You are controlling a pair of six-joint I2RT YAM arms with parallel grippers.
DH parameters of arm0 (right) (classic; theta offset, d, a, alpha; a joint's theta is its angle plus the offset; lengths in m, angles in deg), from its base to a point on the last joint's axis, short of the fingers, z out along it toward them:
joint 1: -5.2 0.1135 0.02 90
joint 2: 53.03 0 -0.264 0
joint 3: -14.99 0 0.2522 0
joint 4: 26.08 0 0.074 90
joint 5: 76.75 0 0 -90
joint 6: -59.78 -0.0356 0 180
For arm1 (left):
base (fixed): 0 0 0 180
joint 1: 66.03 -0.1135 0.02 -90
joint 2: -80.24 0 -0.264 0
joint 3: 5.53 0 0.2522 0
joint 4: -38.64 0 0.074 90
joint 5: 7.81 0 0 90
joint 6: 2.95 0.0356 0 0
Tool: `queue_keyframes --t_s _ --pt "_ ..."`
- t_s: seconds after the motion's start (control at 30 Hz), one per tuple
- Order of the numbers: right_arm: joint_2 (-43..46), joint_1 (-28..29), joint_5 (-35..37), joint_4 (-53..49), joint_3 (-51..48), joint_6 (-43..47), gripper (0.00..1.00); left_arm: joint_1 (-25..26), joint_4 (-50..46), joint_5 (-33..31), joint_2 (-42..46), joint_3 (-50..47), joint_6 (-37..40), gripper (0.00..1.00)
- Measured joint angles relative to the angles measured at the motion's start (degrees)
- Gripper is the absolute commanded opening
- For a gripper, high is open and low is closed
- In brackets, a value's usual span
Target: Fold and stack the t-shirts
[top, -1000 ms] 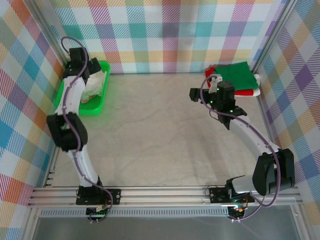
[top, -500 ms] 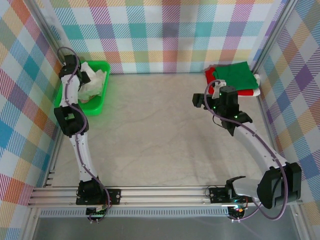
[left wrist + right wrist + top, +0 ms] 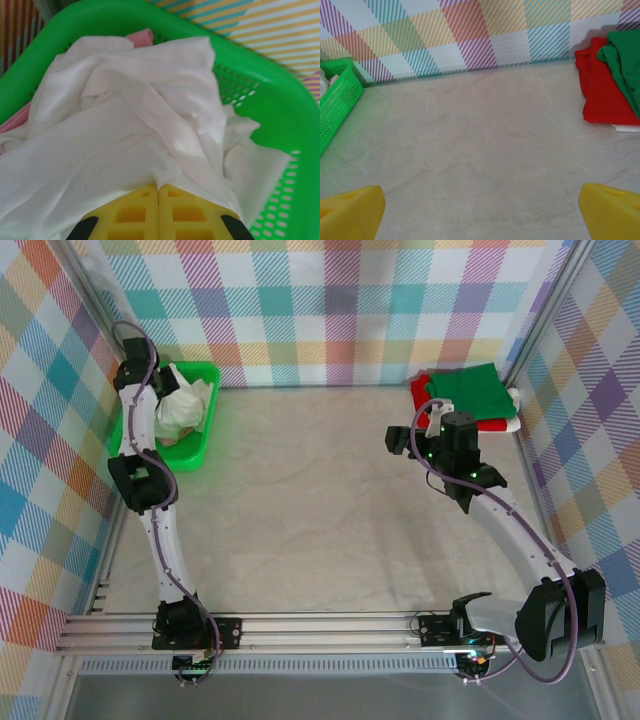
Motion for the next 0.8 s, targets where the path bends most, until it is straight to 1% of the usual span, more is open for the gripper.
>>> queue_keyframes --t_s 0.1,0.23,0.37,0.47,0.6,0.7,0.8 --pt "0.0 0.0 -0.4 0.2 0.0 -0.4 0.99 0.0 0.0 1.5 3.7 0.0 -0.7 0.0" --pt "-0.1 0.0 -1.0 0.8 0.0 -0.9 0.99 0.0 0.2 3.3 11.2 0.0 -1.6 0.0" --pt "-0.5 0.0 -1.2 1.6 0.0 -1.0 0.99 0.3 2.3 7.1 19.5 0.2 -3.8 0.0" --pt "-1.1 0.0 -1.4 2.4 0.0 -1.2 0.99 0.9 3.8 9.7 23.5 2.6 -5.6 0.0" --pt "-1.9 0.0 -1.9 3.4 0.1 -1.5 0.99 2.5 5.9 12.6 26.4 8.0 -8.8 0.0" --pt "-2.1 0.0 -2.1 4.1 0.2 -2.0 0.99 4.3 8.9 14.5 29.5 8.9 -11.1 0.0" --pt "-2.1 0.0 -2.3 4.9 0.3 -2.4 0.99 7.2 12.3 16.0 32.5 9.2 -12.7 0.0"
